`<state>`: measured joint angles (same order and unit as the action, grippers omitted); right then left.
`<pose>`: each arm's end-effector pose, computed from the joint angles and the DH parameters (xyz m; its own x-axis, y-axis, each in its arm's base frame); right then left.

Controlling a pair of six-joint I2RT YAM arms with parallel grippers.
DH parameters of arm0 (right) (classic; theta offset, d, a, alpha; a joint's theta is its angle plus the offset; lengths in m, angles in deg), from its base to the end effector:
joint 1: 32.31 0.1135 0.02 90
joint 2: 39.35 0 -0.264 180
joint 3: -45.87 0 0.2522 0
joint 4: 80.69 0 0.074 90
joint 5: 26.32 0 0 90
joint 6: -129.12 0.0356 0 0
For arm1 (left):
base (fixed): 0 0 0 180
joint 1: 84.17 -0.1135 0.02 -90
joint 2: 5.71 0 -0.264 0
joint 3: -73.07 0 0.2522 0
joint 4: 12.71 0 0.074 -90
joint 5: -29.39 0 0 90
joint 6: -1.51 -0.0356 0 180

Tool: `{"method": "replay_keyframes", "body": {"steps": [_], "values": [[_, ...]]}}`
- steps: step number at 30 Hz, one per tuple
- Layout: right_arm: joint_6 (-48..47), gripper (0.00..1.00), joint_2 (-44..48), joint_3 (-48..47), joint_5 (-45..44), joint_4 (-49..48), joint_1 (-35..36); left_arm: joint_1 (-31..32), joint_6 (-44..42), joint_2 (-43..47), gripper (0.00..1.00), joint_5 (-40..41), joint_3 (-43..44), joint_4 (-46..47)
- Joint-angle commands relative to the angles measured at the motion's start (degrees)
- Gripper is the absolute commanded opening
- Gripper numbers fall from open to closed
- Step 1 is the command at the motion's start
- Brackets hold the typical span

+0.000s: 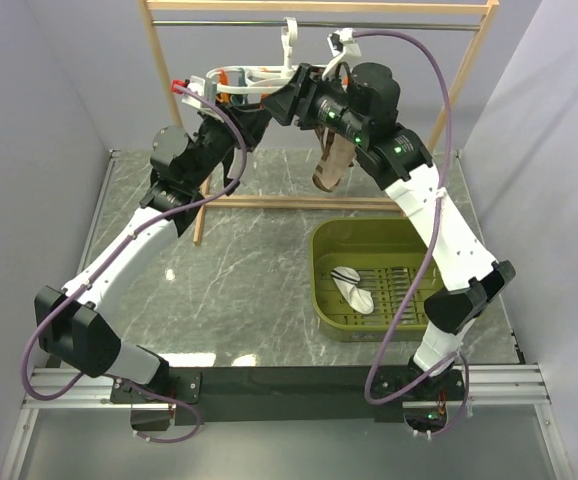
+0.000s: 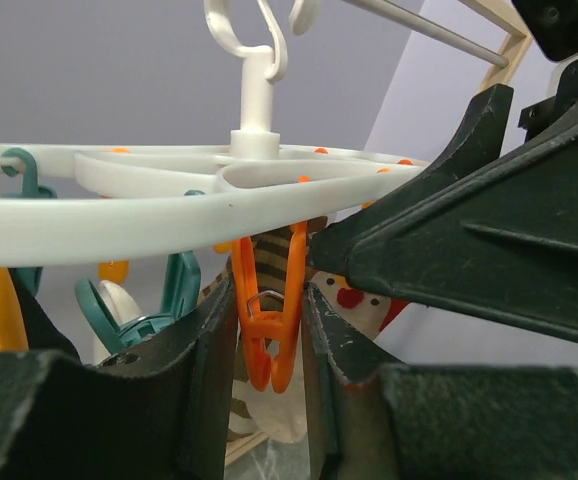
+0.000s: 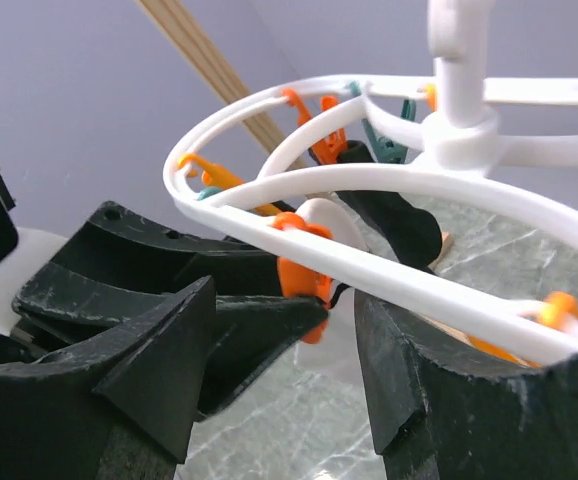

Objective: Clip the socks to the hanger
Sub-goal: Open the clamp at the hanger.

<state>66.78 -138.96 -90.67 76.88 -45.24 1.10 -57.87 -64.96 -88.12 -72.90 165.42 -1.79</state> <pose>0.3080 0.2129 0.5281 -0.3182 0.3315 -0.8882 -0.6536 0.6019 0.4588 0.2971 -0.1553 0.4575 0.0487 -0.4592 -0.8870 0.6879 0.6593 -0.3036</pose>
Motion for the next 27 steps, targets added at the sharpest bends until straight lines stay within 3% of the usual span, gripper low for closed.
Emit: {"method": "replay_keyframes", "body": {"steps": [1, 5, 9, 12, 17, 27], "values": [[1.6, 0.64, 0.7, -2.7, -4.0, -1.2, 1.5, 0.8, -1.5, 2.1, 0.19, 0.7, 0.9, 0.1], [0.6, 0.63, 7.9, 8.1, -6.2, -6.8, 1.4, 0.7, 3.1, 0.8, 0.18, 4.2, 4.1, -3.2], [-5.1, 0.62, 15.9, 25.1, -5.4, -18.8, 1.4, 0.7, 10.5, 0.8, 0.18, 5.5, 4.2, -3.1], [-9.2, 0.61, 18.8, 30.4, -5.3, -20.7, 1.4, 0.8, 12.2, 0.8, 0.18, 6.2, 4.6, -3.6], [-14.2, 0.61, 17.8, 30.6, -8.5, -21.6, 3.1, 1.1, 14.8, 1.0, 0.19, 8.3, 5.4, -5.3], [-20.8, 0.56, 9.7, 19.4, -13.1, -19.2, 7.5, 2.9, 18.6, 0.1, 0.19, 11.4, 8.7, -9.5]]}}
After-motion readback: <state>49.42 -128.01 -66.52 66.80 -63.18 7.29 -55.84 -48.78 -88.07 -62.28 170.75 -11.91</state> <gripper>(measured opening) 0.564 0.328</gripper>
